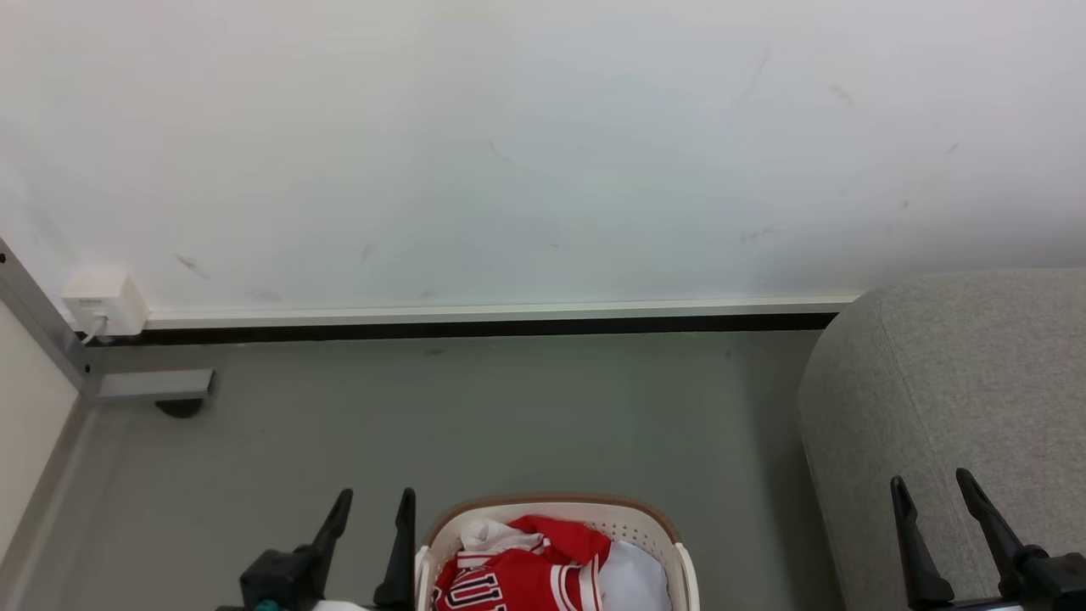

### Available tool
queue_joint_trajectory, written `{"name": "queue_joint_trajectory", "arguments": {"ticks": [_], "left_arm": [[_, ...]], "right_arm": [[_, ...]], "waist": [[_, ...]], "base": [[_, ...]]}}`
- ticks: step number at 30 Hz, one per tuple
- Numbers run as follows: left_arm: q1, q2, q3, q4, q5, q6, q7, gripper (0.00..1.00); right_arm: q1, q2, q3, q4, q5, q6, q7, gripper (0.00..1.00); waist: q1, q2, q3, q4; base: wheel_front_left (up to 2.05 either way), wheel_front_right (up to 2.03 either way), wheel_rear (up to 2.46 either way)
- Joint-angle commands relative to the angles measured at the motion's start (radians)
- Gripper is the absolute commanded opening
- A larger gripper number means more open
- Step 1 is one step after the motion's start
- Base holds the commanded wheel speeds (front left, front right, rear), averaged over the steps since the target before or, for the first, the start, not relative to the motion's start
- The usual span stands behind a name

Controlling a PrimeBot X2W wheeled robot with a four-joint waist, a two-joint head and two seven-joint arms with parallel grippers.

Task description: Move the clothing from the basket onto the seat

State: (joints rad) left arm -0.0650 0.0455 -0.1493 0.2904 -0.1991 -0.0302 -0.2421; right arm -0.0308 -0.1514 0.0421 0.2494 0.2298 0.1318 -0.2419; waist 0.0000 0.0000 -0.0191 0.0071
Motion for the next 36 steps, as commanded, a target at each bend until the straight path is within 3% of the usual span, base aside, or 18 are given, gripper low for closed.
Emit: {"name": "queue_joint_trajectory", "arguments": {"ticks": [1,10,23,36], "left_arm": [[0.006,0.008,-0.002,0.004,0.022,-0.001,-0.009,1.00],[0.007,0.008,-0.012,0.020,0.075,-0.001,-0.025,1.00],[0.006,0.008,-0.010,0.038,0.029,-0.003,-0.023,1.00],[-0.080,0.007,-0.081,0.146,0.070,-0.018,-0.023,1.00]], "right_arm": [[0.010,-0.001,-0.001,0.001,-0.018,-0.002,-0.009,1.00],[0.015,-0.004,0.007,0.005,-0.056,-0.002,-0.026,1.00],[0.010,-0.001,0.012,0.002,-0.017,-0.002,-0.024,1.00],[-0.048,-0.014,0.031,-0.021,0.016,-0.002,-0.023,1.00]], "waist": [[0.0000,0.0000,0.000,-0.001],[0.0000,0.0000,0.000,-0.004],[0.0000,0.0000,0.011,-0.018],[0.0000,0.0000,0.116,-0.096]], "base": [[0.00,0.00,0.00],[0.00,0.00,0.00],[0.00,0.00,0.00],[0.00,0.00,0.00]]}}
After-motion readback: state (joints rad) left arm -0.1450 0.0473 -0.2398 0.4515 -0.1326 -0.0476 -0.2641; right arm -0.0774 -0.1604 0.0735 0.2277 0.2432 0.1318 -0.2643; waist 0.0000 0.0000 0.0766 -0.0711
